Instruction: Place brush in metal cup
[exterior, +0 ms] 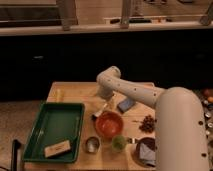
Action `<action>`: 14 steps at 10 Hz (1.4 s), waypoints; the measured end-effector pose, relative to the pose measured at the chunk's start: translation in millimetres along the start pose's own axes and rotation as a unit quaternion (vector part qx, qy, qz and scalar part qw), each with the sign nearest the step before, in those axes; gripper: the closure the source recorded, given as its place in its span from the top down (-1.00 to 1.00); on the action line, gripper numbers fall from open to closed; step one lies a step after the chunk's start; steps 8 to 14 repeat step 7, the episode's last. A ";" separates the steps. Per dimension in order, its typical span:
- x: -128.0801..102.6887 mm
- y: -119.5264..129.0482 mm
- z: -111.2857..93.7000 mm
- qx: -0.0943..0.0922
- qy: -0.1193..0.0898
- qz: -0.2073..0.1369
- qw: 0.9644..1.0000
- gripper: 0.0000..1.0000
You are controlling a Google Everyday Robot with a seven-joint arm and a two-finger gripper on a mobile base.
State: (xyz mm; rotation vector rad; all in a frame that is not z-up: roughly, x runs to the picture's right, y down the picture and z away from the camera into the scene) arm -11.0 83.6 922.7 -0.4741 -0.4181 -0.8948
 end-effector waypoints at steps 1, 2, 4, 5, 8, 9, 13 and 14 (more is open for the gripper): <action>4.7 -4.9 1.7 -0.002 -0.001 0.003 1.000 0.60; 7.2 -8.5 3.4 -0.004 -0.003 0.005 1.000 0.60; 15.9 -9.1 10.3 -0.006 -0.009 0.020 1.000 0.48; 17.5 -7.9 13.4 -0.005 -0.012 0.026 1.000 0.33; 22.7 2.1 26.9 0.000 -0.022 0.045 0.999 -0.09; 22.7 2.1 26.9 0.000 -0.022 0.045 0.999 -0.09; 22.7 2.1 26.9 0.000 -0.022 0.045 0.999 -0.09; 22.7 2.1 26.9 0.000 -0.022 0.045 0.999 -0.09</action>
